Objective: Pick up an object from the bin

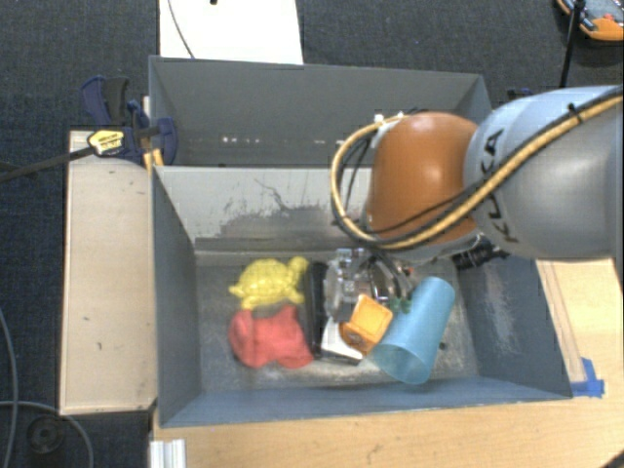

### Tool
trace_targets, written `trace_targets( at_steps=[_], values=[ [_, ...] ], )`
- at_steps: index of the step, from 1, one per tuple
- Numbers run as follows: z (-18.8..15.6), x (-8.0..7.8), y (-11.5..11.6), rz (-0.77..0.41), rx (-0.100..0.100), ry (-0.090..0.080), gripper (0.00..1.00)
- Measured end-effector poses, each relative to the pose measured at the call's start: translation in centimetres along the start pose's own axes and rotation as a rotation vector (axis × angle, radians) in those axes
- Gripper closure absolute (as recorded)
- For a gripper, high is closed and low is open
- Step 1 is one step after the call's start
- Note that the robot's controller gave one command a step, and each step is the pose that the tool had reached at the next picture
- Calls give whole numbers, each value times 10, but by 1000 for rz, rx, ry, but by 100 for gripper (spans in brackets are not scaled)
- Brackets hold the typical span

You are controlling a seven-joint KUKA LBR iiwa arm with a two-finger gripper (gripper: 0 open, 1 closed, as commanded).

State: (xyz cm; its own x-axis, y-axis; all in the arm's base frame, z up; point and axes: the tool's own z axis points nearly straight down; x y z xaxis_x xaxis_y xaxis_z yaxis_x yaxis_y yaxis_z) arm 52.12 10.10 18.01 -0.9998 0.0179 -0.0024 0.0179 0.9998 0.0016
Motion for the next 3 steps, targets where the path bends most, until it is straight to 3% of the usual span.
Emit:
trace_targets(
  at_steps=[1,2,3],
  values=[
    [0,0,0,0,0,0,0],
    [23,16,-20,-126,-1,-6,0],
    [80,20,-39,-279,0,-9,0]
  ],
)
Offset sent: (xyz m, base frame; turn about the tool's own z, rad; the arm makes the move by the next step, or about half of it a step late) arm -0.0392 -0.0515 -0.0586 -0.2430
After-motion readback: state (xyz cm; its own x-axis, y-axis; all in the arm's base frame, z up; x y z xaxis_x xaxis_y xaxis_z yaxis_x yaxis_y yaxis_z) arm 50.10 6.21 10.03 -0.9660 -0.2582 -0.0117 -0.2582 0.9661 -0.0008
